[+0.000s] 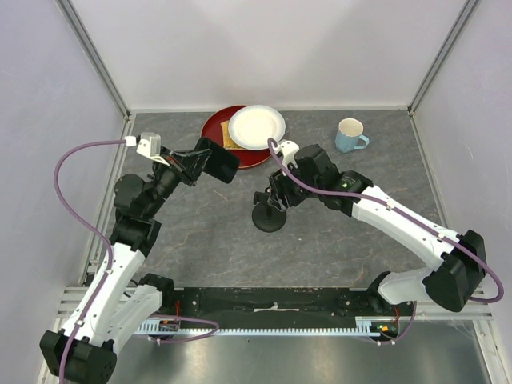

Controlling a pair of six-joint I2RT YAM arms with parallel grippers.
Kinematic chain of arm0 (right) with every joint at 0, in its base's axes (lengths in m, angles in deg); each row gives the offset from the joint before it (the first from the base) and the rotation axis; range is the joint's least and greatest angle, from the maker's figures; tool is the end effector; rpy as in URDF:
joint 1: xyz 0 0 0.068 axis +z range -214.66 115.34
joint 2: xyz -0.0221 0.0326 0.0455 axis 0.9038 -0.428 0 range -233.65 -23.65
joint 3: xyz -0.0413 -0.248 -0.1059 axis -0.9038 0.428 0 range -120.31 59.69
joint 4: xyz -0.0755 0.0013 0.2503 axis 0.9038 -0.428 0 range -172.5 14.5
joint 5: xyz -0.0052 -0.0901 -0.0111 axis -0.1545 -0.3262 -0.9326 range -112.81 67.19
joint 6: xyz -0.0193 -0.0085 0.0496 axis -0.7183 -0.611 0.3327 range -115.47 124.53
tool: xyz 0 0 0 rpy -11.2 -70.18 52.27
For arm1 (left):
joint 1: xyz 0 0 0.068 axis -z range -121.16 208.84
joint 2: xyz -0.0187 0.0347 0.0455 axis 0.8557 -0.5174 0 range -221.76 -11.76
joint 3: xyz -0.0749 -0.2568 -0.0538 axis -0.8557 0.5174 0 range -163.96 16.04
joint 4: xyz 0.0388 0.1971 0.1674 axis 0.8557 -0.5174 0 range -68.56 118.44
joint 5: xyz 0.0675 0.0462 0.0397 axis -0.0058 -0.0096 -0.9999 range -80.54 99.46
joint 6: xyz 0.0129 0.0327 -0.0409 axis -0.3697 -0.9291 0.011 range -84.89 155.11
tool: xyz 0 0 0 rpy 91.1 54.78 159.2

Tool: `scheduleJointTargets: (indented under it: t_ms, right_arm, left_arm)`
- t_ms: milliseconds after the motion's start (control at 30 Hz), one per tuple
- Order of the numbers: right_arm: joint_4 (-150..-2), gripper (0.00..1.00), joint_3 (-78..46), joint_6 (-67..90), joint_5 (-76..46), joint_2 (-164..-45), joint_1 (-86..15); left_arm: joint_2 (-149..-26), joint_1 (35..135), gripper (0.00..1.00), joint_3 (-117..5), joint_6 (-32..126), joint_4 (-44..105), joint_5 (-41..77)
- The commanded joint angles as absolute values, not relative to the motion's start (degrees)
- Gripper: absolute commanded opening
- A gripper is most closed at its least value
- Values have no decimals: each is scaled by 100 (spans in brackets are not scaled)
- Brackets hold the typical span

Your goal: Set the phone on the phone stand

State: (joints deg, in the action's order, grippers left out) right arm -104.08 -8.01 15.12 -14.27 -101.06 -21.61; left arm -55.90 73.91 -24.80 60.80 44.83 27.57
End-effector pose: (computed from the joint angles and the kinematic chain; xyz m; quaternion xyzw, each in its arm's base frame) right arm 0.2154 0.2085 0.3213 -0.2820 0.8525 0.2561 0.3579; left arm 0.1745 -0.0583 0.3677 0.0659 0.6229 -0.3611 0.6908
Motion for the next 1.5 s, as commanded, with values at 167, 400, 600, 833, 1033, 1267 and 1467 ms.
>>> scheduleJointTargets:
  t_ms: [167, 400, 600, 833, 1033, 1267, 1467]
  right_arm:
    - [-10697, 58, -878, 1217, -1366, -9932, -2098]
    - [-10829, 53, -948, 1208, -1560, -10117, -2080]
    - [-10890, 45, -1036, 1173, -1586, -10231, -2054]
    - [-10733, 30, -975, 1086, -1665, -9960, -2045]
    - [-10355, 7, -799, 761, -1780, -9704, -2054]
    - [-9915, 2, -544, 549, -1920, -9563, -2054]
    - [-9748, 51, -404, 576, -2359, -9160, -2054]
  left_arm:
    - [-5615, 7360, 2, -2579, 6262, 5173, 3012]
    - [-5738, 7360, 2, -2579, 6314, 5270, 3240]
    - [-5826, 7361, 2, -2615, 6323, 5288, 3407]
    - [-5905, 7352, 2, -2667, 6358, 5297, 3565]
    - [-5966, 7361, 2, -2667, 6402, 5393, 3802]
    - [-6177, 7361, 2, -2738, 6534, 5507, 4277]
    - [-6239, 7352, 2, -2738, 6709, 5903, 4821]
